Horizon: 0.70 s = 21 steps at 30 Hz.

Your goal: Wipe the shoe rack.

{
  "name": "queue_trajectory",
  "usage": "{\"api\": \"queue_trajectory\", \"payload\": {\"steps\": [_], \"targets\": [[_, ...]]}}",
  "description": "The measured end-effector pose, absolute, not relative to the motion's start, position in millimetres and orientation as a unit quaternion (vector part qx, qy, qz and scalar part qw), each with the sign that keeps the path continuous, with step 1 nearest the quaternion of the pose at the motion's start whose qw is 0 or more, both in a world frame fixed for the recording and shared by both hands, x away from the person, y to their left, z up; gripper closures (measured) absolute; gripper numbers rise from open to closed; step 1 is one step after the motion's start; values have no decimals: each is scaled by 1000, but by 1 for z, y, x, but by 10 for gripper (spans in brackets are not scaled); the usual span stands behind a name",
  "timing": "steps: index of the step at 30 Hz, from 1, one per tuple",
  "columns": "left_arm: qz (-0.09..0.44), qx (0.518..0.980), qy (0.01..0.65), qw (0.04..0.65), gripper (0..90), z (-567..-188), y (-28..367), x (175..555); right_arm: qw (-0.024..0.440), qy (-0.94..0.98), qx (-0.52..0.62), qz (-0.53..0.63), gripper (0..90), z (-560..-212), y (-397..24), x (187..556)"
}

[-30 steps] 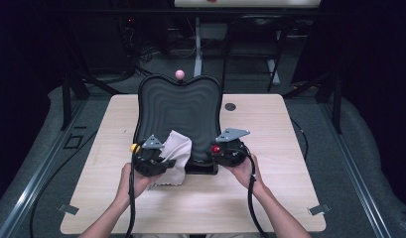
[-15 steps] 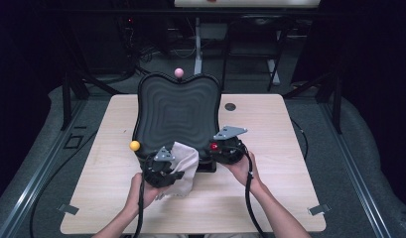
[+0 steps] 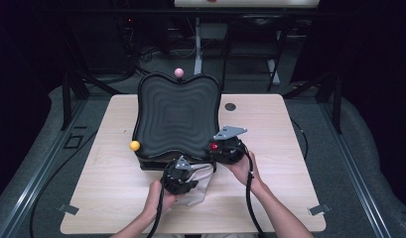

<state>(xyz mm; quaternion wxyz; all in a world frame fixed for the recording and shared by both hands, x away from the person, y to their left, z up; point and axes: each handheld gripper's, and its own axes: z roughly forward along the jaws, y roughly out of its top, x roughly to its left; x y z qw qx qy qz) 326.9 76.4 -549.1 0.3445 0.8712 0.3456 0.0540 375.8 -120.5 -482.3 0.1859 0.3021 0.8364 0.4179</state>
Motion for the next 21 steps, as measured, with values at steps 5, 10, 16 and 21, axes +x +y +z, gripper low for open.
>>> {"api": "queue_trajectory", "payload": {"steps": [5,10,16,21], "targets": [[63,858,360,360,822,-560,67,331,185,835,302,421,599,-483,-121,376],[81,845,368,380,821,-564,62,332,185,834,303,423,600,-483,-121,376],[119,830,362,407,818,-557,57,332,186,831,306,426,599,-484,-120,376],[136,814,363,432,818,-555,51,335,186,831,307,425,599,-484,-121,375]]}}
